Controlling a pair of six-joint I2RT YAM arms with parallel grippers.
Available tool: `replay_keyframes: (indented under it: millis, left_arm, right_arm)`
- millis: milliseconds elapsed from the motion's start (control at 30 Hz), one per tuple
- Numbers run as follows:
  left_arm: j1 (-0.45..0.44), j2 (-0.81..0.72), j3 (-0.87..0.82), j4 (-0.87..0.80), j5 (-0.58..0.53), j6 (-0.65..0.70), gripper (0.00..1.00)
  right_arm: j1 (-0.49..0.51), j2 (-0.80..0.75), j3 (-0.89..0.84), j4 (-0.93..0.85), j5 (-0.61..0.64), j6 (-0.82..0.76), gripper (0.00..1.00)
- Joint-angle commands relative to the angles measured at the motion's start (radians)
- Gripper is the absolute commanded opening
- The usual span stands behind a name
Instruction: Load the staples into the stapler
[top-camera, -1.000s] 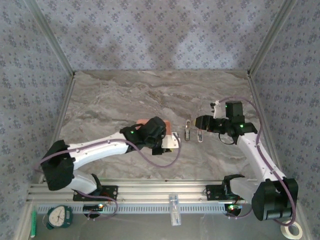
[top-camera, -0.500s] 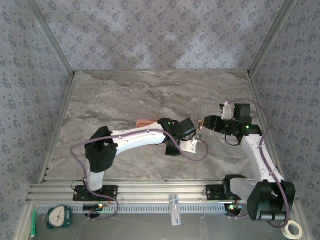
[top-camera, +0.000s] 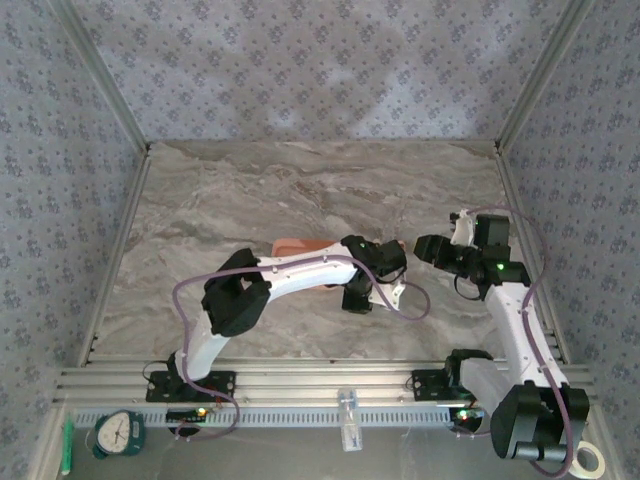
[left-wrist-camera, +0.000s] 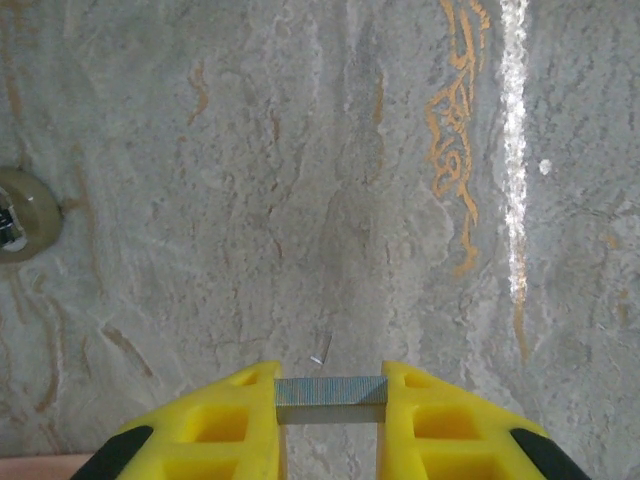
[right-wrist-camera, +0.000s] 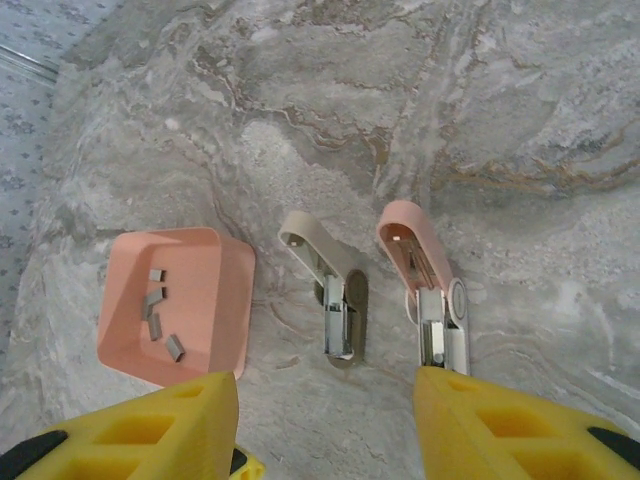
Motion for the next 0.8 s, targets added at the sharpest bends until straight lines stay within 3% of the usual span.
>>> replay_keyframes:
  millis: [0, 333, 533, 667, 767]
  left_arm:
    - [-0.01, 0.032, 0.04, -0.041, 0.015, 0.018, 0.22]
    - [-0.027, 0.114, 0.086, -0.034, 0.013, 0.023, 0.23]
    - [-0.031, 0.139, 0.097, -0.033, 0.032, 0.025, 0.26]
    - [-0.032, 0.131, 0.095, -0.025, 0.048, 0.018, 0.41]
    - [-0.032, 0.11, 0.085, -0.013, 0.058, 0.016, 0.47]
  right_arm:
    - [-0.009, -0.01, -0.009, -0.037, 0.049, 0.001, 0.51]
    - [-0.027, -0.039, -0.02, -0.086, 0.161, 0.035, 0.52]
    - [-0.036, -0.053, -0.018, -0.092, 0.155, 0.037, 0.52]
    - [-0.036, -0.053, -0.014, -0.082, 0.174, 0.041, 0.52]
    - [-0.033, -0.052, -0.013, -0.076, 0.188, 0.048, 0.52]
